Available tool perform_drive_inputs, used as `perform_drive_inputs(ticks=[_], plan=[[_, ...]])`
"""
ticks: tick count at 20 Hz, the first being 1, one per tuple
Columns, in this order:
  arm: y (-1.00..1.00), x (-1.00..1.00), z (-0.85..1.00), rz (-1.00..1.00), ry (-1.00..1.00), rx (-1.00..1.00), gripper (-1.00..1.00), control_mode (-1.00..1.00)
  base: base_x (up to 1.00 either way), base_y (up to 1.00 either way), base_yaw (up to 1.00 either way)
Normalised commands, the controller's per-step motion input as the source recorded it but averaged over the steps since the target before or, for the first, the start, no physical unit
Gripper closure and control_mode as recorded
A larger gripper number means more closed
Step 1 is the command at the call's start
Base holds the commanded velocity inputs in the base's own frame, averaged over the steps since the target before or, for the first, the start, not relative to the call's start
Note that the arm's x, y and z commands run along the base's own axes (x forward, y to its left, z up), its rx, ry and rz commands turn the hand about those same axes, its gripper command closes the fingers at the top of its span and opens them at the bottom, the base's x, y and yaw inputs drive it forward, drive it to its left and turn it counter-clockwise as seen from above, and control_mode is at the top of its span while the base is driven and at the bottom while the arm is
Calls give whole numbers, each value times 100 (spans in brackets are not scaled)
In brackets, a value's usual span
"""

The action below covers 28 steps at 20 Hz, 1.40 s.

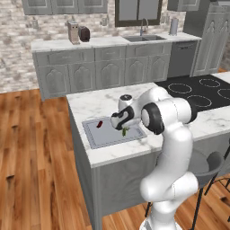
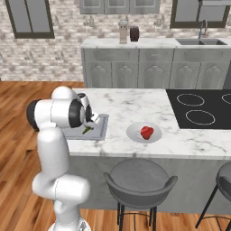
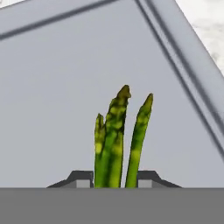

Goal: Create a steak meal by picking up the steak and asparagus from the tray and placing them on the plate. Leave the chili pepper on the tray.

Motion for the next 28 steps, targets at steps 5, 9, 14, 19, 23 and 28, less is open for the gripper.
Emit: perform_drive_inputs(ticks=[5, 9, 14, 19, 23, 28], plan=[[-69, -43, 76, 0, -4, 9, 100, -100, 0, 0, 0], [-44, -19, 85, 0, -9, 3, 100, -100, 0, 0, 0], [-57, -4, 77, 0, -6, 1, 100, -100, 0, 0, 0], [-92, 0, 15, 0, 0, 0, 100, -100, 0, 0, 0], [-100, 0, 0, 0, 5, 0, 100, -100, 0, 0, 0], [-93, 0, -3, 3, 8, 0, 100, -100, 0, 0, 0]])
